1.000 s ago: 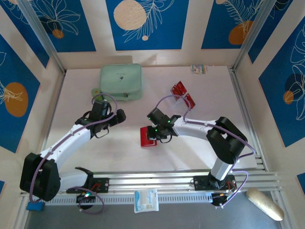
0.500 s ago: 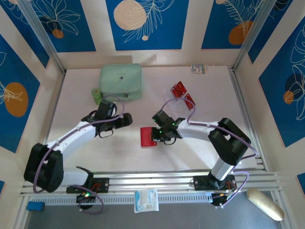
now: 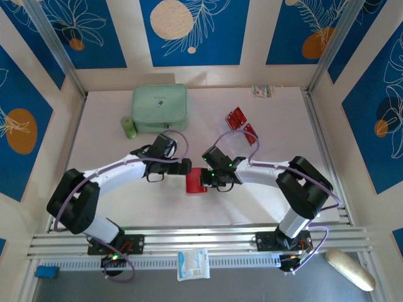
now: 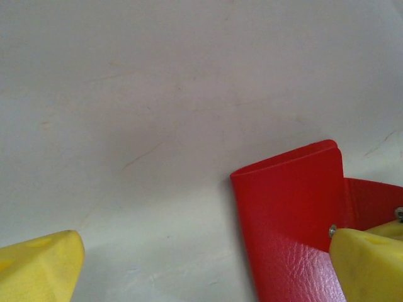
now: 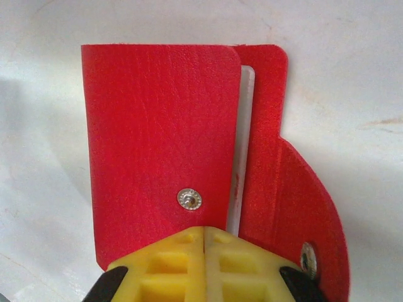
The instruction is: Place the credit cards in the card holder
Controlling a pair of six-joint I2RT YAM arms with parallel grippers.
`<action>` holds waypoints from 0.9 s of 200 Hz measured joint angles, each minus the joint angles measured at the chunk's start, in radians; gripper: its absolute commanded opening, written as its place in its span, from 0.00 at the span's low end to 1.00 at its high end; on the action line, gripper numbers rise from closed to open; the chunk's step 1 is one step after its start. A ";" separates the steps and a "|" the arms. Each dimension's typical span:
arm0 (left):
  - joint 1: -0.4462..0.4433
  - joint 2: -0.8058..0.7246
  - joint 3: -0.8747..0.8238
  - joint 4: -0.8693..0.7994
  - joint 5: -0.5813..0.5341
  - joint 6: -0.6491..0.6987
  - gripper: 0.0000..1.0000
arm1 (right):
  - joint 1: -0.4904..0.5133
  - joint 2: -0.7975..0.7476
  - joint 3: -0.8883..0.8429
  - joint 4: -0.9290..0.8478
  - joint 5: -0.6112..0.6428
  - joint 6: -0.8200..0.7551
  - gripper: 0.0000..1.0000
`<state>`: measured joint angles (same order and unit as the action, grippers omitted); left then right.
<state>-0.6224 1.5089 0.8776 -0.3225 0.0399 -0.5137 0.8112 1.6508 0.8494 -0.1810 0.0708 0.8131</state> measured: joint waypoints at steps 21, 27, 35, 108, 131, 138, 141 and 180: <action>-0.018 0.029 0.012 0.000 -0.014 0.017 1.00 | 0.000 0.000 -0.001 0.002 0.000 0.000 0.04; -0.023 0.036 0.015 0.000 -0.016 0.020 1.00 | 0.000 0.000 -0.001 0.003 0.000 0.000 0.04; -0.029 0.045 0.017 0.000 -0.021 0.024 1.00 | 0.000 0.000 -0.002 0.003 0.000 0.000 0.04; -0.065 0.073 0.018 -0.003 -0.077 0.045 1.00 | 0.000 -0.002 -0.006 0.010 0.000 0.003 0.04; -0.068 0.079 0.016 -0.003 -0.085 0.045 1.00 | -0.001 -0.002 -0.007 0.010 0.000 0.004 0.04; -0.069 0.082 0.013 0.000 -0.087 0.045 1.00 | -0.001 -0.002 -0.007 0.011 0.000 0.004 0.04; -0.069 0.084 0.011 0.001 -0.087 0.045 1.00 | -0.001 -0.002 -0.007 0.011 -0.001 0.004 0.04; -0.081 0.109 -0.014 0.003 -0.094 0.045 1.00 | -0.004 -0.003 -0.007 0.010 -0.008 0.004 0.04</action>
<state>-0.7036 1.6184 0.8639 -0.3191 -0.0540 -0.4690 0.8070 1.6478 0.8421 -0.1707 0.0631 0.8169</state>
